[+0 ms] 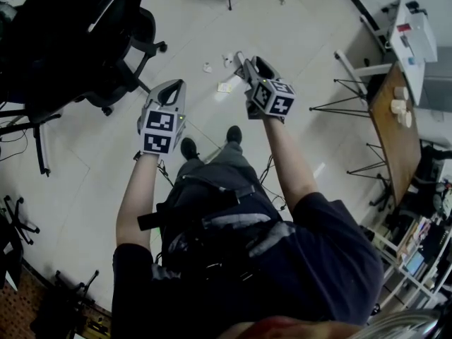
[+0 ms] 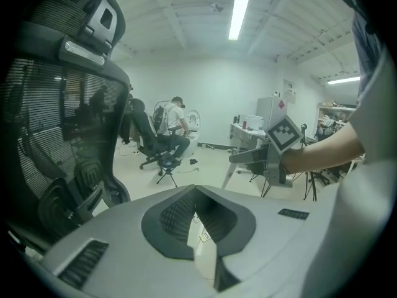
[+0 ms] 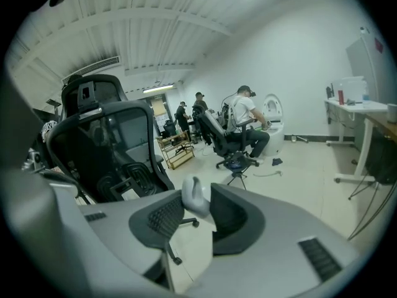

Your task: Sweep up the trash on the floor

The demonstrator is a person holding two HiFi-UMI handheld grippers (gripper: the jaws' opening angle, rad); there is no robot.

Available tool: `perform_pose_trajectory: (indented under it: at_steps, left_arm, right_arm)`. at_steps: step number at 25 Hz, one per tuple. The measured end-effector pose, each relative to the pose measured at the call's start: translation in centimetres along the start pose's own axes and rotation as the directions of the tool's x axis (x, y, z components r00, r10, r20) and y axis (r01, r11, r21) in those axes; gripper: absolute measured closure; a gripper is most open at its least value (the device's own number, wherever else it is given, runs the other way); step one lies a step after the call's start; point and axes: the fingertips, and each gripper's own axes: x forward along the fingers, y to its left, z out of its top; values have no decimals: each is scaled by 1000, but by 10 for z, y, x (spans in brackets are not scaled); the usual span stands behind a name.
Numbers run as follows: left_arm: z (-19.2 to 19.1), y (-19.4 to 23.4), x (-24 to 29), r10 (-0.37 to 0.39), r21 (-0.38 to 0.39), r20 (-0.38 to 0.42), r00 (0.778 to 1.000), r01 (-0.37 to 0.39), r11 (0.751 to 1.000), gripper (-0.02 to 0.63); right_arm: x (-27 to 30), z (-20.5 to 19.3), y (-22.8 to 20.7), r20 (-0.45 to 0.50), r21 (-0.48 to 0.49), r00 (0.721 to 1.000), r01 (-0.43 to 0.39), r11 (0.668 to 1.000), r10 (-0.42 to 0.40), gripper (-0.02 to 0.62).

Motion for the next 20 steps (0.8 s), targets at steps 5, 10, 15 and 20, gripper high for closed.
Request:
perform_pose_trajectory:
  at_steps: [5,10,15,20]
  left_arm:
    - [-2,1,-1,-22,-2,7,1000,22,1000,603]
    - [-9,8,-8,-29,-9,8,1000,30,1000,603]
    - [-21,23,-20,-12,-41,8,1000,13,999,603]
    - [-26,28,-25,-16,-36,-4,1000,16,999,603]
  right_arm:
    - [-1,-13,21,-15,-11,1000,-17,1000,16,448]
    - [-5,-23,39,-26,-44,999,-31,999,30,448]
    - [-16,-23,33,-9,-64,1000,-6,998,5,448]
    - [-24,-9,12,36,-97,999,24,995,-20,453]
